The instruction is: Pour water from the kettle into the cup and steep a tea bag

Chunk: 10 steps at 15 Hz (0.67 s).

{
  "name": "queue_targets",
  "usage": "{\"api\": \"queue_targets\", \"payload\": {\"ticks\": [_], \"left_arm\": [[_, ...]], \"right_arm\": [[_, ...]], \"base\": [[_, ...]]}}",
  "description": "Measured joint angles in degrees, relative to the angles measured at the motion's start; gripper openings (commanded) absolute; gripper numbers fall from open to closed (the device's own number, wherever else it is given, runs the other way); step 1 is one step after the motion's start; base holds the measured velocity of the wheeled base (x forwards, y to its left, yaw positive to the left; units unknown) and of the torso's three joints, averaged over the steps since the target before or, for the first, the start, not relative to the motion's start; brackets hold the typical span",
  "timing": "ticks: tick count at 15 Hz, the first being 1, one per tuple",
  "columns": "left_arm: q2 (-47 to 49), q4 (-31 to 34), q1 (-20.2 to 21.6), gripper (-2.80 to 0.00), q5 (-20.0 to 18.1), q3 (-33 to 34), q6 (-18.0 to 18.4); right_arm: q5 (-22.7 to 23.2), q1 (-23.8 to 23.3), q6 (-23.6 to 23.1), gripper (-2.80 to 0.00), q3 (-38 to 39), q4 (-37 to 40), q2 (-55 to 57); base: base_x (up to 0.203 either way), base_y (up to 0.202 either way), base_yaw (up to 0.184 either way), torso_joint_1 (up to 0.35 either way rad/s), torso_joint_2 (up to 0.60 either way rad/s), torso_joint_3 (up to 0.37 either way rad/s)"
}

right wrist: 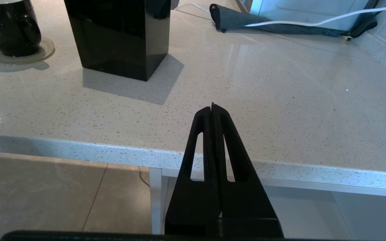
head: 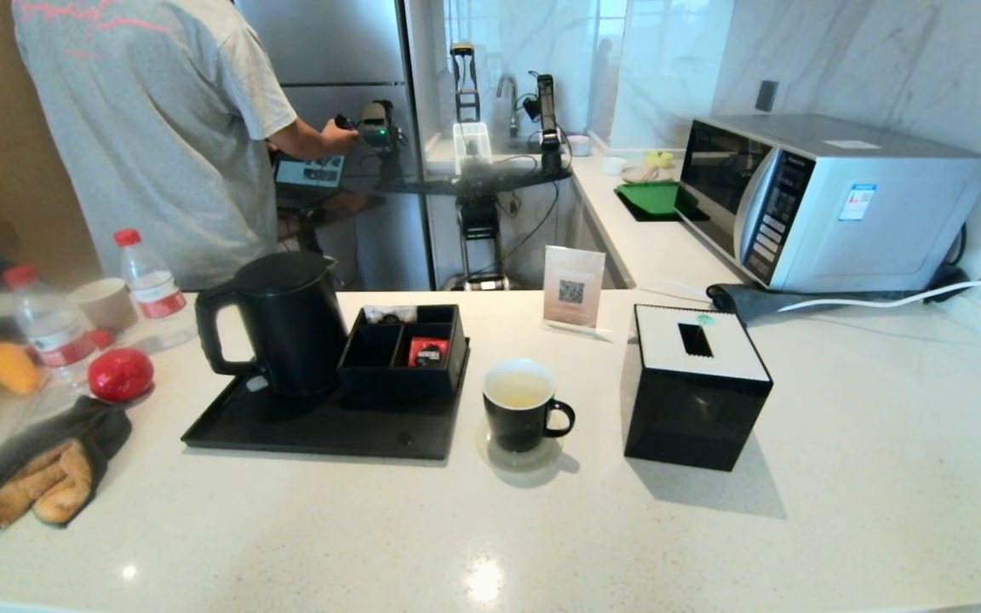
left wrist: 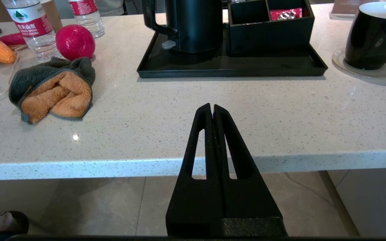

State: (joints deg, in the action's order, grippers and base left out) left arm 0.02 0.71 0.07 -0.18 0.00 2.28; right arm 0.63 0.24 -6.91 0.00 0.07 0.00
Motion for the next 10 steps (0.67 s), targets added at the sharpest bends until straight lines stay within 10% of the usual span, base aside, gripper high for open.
{"api": "queue_targets", "payload": {"ticks": [10], "left_arm": [[0.0,0.0,0.0,-2.8,0.0,0.0,0.0]], "right_arm": [[-0.1,0.0,-0.1,-2.8,-0.1,0.1,-0.1]], "base": [[0.0,0.0,0.0,0.0,0.0,0.0]]}}
